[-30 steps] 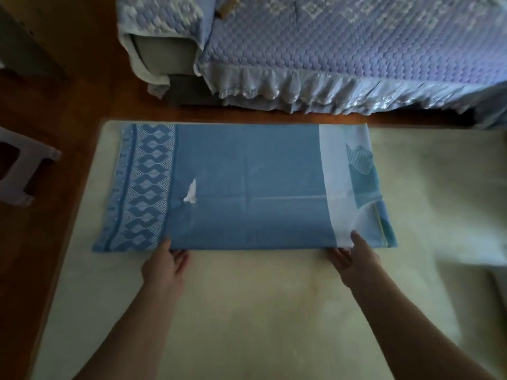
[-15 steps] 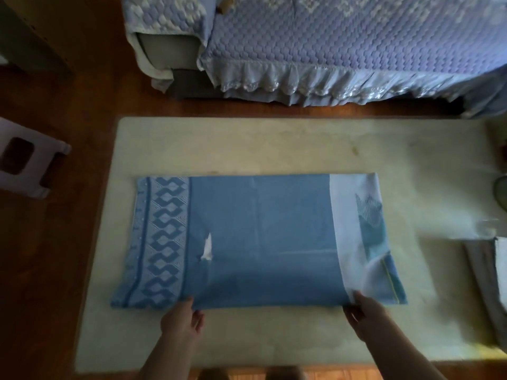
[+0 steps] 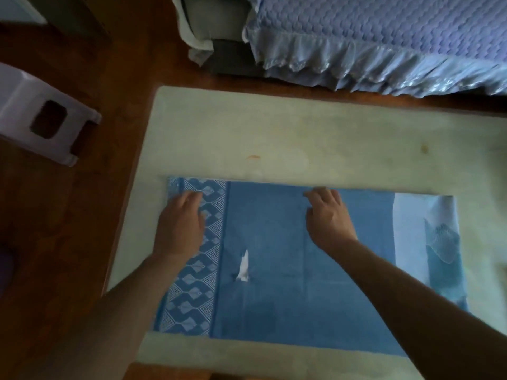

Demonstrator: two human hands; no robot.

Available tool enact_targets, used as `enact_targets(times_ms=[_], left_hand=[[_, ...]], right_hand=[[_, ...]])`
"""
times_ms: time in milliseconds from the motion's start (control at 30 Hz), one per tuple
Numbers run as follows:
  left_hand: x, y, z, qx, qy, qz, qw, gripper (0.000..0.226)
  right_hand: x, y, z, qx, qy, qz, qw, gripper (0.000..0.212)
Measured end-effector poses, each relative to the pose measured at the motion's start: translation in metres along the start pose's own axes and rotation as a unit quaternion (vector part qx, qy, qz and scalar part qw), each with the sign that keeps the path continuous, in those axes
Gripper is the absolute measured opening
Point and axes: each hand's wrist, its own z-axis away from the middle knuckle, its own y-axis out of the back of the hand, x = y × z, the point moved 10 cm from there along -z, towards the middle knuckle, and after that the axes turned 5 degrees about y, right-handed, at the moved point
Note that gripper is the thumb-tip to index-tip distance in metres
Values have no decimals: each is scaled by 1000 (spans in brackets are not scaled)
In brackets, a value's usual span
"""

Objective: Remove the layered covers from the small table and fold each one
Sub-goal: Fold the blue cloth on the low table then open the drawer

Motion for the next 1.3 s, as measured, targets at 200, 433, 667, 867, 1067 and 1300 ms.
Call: enact_targets(times_ms=[200,433,667,867,1067,1300], left_hand=[[6,-32,-87,-63,-150,-79,983,36],[30,-11,-33,2,-364,-137,921,26],[20,-19,-25,-48,-363,-135,921,55],[19,-21,-32,-64,-297,-111,946,58],[8,-16,-77,-29,-210,-99,972,21],[9,-16,-62,-1,-279,-100,955,13]], right_hand=[[-12,-45,-72,-90,74,74,990,30],[-27,-24,-35,-62,169,114,977,34],[-12,-21,-34,-66,170,114,977,49],[-2,-23,-46,-74,134,89,984,18],[33,-14,-50,-49,45,32,997,5],[7,-2,-33,8,138,79,987,16]])
